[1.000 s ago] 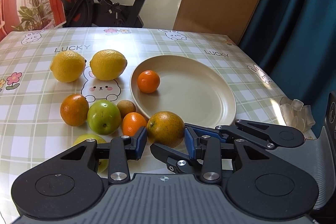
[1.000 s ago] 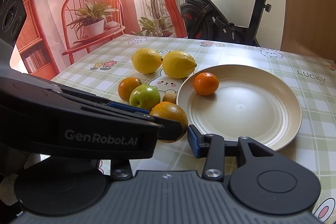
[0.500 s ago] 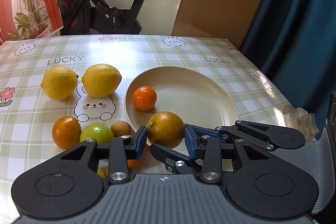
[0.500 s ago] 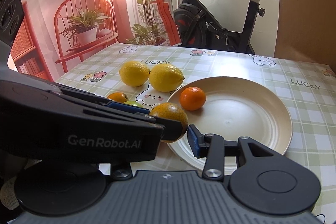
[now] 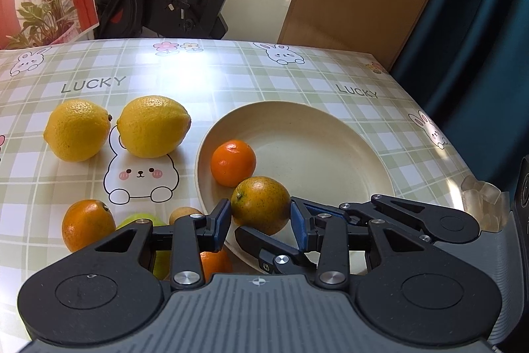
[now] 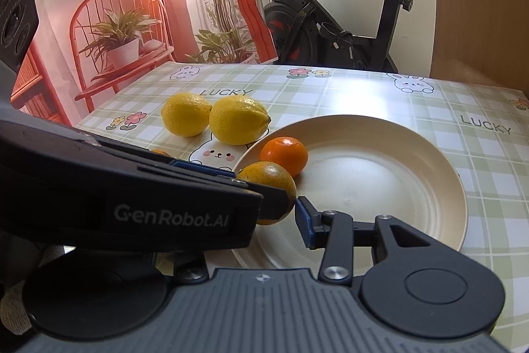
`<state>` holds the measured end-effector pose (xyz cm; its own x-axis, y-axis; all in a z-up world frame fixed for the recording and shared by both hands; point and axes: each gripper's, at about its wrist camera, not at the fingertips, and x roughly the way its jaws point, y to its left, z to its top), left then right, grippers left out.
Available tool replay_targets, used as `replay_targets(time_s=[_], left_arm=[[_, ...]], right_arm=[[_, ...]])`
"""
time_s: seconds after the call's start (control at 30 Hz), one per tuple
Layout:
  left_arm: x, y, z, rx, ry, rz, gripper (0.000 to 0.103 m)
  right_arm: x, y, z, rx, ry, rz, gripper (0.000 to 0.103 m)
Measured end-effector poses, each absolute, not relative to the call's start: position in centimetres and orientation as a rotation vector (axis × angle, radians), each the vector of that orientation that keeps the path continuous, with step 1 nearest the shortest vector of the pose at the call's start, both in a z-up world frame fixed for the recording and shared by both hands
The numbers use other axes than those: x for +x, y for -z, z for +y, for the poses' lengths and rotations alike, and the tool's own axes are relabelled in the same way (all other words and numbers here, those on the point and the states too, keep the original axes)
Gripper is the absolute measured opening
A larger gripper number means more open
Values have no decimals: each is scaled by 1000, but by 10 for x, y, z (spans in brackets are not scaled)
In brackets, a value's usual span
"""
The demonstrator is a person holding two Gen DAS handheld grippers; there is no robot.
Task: Organize fruits
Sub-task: 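Carry the orange onto the plate beside the tangerine and release it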
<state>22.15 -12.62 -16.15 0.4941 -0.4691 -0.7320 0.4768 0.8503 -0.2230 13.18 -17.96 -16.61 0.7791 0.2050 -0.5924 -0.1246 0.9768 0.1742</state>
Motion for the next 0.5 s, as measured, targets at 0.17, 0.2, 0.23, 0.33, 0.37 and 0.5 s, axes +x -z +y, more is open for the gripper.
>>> replay_targets(time_s=[0.17, 0.2, 0.23, 0.33, 0.37, 0.5], left_arm=[[234, 167, -130, 2, 548, 905, 42], [235, 167, -129, 0, 543, 899, 42], [238, 167, -129, 1, 537, 897, 42], [245, 167, -129, -10, 521, 894, 42], [247, 167, -129, -13, 515, 893, 42], [254, 167, -132, -16, 499, 882, 42]], right_arm=[[141, 170, -181, 116, -180, 667, 43], [144, 172, -180, 116, -183, 670, 43], [146, 173, -180, 118, -186, 674, 43], [154, 174, -178, 109, -192, 673, 43], [156, 174, -177, 103, -194, 674, 43], [164, 174, -174, 75, -198, 672, 43]])
